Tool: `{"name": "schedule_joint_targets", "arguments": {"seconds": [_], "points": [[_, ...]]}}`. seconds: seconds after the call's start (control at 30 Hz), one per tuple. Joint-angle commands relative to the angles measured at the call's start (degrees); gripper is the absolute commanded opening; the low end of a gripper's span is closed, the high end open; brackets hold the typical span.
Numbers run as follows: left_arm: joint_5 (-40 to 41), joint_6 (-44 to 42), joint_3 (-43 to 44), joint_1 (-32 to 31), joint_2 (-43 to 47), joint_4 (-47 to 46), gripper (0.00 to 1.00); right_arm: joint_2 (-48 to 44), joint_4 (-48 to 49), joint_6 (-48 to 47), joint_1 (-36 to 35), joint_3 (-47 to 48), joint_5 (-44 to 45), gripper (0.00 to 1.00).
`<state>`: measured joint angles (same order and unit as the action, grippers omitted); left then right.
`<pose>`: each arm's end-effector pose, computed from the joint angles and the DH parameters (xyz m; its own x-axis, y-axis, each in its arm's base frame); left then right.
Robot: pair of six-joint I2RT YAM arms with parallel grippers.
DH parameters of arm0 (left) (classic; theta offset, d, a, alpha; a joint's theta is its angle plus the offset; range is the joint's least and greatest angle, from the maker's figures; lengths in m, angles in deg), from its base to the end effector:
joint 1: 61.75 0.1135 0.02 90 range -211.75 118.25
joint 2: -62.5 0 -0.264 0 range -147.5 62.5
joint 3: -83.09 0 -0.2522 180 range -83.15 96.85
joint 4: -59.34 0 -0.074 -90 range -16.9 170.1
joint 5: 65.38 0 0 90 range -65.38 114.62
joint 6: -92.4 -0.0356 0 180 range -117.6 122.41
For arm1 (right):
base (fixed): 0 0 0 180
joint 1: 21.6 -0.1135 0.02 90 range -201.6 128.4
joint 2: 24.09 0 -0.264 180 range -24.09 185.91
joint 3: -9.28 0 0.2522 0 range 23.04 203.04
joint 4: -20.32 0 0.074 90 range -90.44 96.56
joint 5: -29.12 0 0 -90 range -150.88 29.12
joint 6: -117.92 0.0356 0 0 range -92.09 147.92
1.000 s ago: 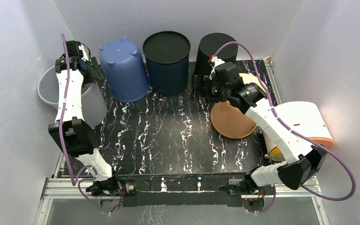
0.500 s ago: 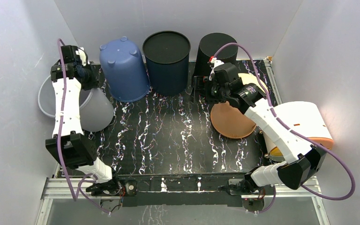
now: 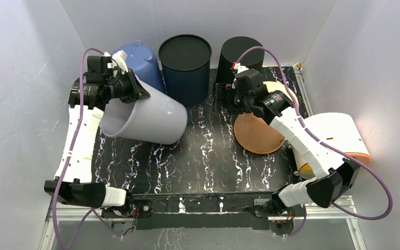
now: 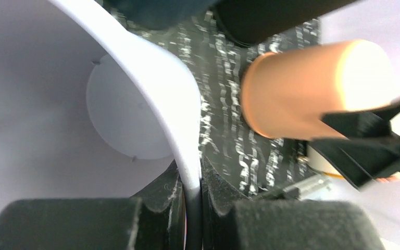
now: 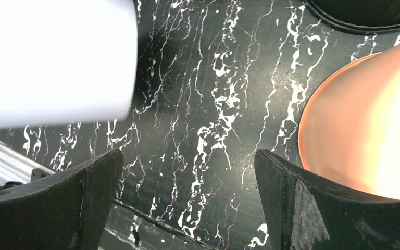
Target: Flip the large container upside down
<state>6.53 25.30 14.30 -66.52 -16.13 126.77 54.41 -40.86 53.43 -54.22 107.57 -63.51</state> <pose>0.2671 -0.0334 0.4465 -0.6541 -0.3166 -0.6869 0.0852 0.8716 -0.4828 0.2407 0.1560 0.3851 -0.7470 0.0327 -0.6640 -0.2723 0.8961 0.3505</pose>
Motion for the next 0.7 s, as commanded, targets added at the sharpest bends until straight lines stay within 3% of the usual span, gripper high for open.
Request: {"name": "schedule_joint_targets", "arguments": {"seconds": [0.0, 0.3, 0.67], "points": [[-11.41, 8.18, -2.76, -2.10, 6.33, -6.37, 0.00, -0.54, -0.55, -0.73, -0.04, 4.67, 5.40, 0.98], [-27.33, 28.99, -26.36, -7.72, 14.48, -36.01, 0.00, -3.55, -2.99, 0.44, 0.37, 5.21, 11.30, 0.98], [-30.00, 39.19, -41.58, -12.36, 14.57, -55.69, 0.00, -7.13, -1.26, 4.00, 0.59, 3.79, 12.95, 0.98]]}}
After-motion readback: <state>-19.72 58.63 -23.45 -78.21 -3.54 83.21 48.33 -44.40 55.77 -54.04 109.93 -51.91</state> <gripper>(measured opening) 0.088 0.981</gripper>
